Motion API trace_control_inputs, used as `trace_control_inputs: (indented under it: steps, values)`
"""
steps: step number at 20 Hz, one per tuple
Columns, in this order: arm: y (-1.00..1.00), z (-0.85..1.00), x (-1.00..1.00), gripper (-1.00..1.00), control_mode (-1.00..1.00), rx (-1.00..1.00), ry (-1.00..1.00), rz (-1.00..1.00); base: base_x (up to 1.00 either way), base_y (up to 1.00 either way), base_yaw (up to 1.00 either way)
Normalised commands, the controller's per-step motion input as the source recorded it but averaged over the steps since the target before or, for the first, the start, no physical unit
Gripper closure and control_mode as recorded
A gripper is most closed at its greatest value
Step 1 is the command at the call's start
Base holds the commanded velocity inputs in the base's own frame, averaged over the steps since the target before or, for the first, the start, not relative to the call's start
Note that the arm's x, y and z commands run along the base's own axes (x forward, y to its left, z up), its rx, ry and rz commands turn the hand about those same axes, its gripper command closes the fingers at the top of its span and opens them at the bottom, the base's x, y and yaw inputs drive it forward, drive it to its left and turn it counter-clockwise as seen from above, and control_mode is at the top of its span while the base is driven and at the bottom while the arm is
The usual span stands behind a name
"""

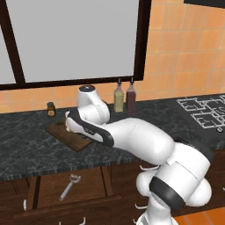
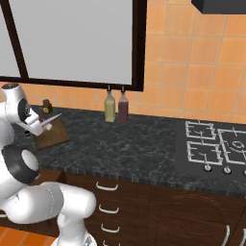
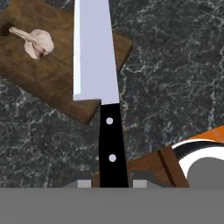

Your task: Place the appropriate cutting tool for cutting the garlic skin on the cutting board.

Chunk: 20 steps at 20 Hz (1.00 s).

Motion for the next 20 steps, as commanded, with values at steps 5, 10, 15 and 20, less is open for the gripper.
trace_control_inputs:
  steps: [5, 10, 15, 20]
  values:
    - [0.31, 0.00, 0.54, 1.00, -1.00, -0.01, 0.00, -0.07, 0.00, 0.00, 0.00]
    - [-0.22, -0.35, 0.35, 1.00, -1.00, 0.05, 0.00, 0.00, 0.00, 0.00, 0.00]
    - [-0.06, -0.62, 0.36, 1.00, -1.00, 0.01, 0.00, 0.00, 0.00, 0.00, 0.00]
    - [-0.02, -0.27, 0.03, 1.00, -1.00, 0.01, 0.00, 0.00, 0.00, 0.00, 0.00]
